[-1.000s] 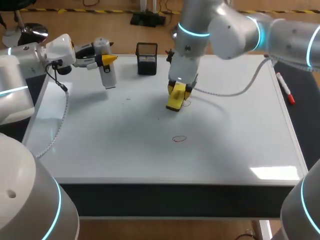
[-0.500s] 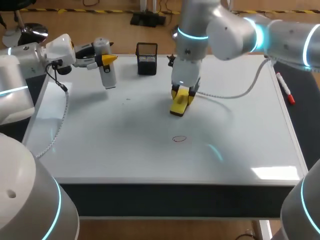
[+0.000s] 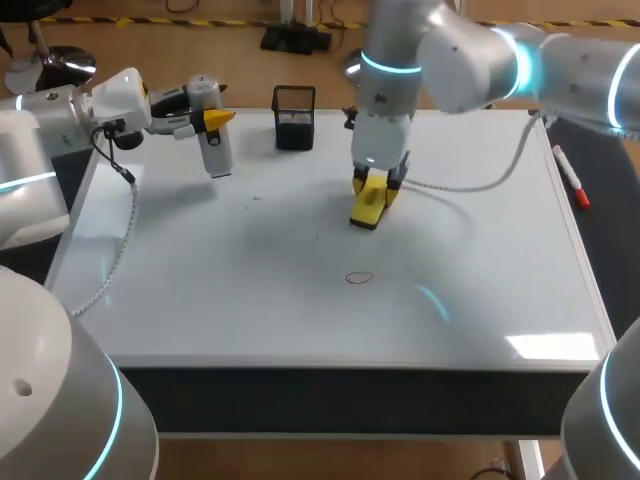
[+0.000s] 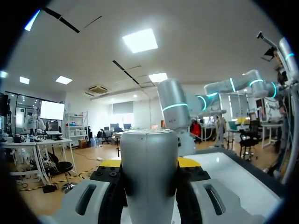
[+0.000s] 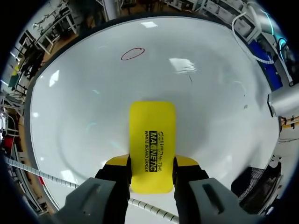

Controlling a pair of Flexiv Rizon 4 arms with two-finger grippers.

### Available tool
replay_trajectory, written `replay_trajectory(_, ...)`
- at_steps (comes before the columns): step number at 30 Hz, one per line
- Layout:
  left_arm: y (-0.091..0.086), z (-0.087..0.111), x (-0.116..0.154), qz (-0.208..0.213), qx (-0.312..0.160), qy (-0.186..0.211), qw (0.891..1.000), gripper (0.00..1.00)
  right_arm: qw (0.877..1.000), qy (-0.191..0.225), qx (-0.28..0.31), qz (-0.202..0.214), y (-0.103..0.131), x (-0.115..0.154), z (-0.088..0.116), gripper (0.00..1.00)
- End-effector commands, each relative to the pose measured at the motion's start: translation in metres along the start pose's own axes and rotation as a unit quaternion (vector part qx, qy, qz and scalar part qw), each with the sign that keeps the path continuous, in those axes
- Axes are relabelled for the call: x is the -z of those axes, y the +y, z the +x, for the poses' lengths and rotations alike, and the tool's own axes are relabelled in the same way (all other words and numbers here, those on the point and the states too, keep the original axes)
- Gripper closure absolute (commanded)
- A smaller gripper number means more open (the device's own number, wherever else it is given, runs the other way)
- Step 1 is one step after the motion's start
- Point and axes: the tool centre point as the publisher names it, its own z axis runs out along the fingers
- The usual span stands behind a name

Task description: Pick up the inspection probe, press it on each red-marked spot on the whiteboard one by one, put down the probe, pick up the eraser, and wipe off all the red marks.

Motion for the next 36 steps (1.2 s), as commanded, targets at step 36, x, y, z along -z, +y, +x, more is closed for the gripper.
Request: replay_trajectory(36, 0.000, 0.001, 0.000, 0.001, -0.002, -0.002, 1.000, 1.00, 0.998, -0.007, 0.027, 0.047, -0.001, 0.079, -0.004, 1.00)
